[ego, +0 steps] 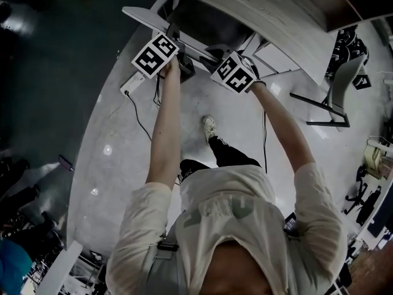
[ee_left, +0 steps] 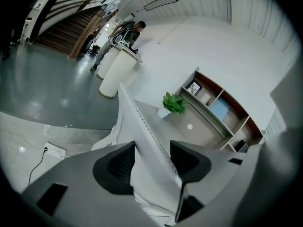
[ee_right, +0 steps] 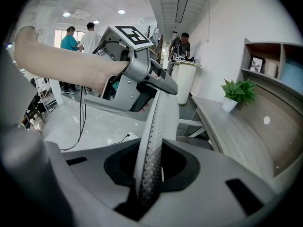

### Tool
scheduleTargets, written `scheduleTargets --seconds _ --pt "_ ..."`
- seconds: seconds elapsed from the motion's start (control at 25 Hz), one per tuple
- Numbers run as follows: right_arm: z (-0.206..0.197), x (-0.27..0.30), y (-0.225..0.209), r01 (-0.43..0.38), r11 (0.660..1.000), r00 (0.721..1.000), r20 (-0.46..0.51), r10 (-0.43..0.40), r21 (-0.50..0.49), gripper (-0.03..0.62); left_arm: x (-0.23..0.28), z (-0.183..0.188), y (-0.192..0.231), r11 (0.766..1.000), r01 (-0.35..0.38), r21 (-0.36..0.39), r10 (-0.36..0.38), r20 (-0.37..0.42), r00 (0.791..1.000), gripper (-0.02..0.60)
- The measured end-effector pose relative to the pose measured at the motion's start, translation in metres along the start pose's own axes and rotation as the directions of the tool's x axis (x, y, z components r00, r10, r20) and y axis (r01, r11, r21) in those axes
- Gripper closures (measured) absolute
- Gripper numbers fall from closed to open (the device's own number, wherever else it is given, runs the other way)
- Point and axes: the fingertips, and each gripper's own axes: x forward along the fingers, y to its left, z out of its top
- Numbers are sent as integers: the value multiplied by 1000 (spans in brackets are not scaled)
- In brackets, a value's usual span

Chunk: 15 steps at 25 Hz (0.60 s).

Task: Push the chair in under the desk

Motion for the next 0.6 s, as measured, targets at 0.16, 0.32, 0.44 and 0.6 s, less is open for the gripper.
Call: scheduleTargets --seconds 0.16,0.32,0.44,0.6 --pt "-3 -1 -1 -3 1000 1000 9 3 -7 519 0 -3 0 1000 -12 -7 12 10 1000 344" --pt "-2 0 2 -5 1000 1000 9 5 -6 519 -1 -3 2 999 -32 -4 32 0 999 345" --pt "-1 0 3 -2 1000 1000 7 2 -7 519 -1 -2 3 999 -34 -3 34 -18 999 345" --pt "-3 2 4 7 1000 1000 1 -7 -8 519 1 -4 4 1000 -21 -7 20 -45 999 344"
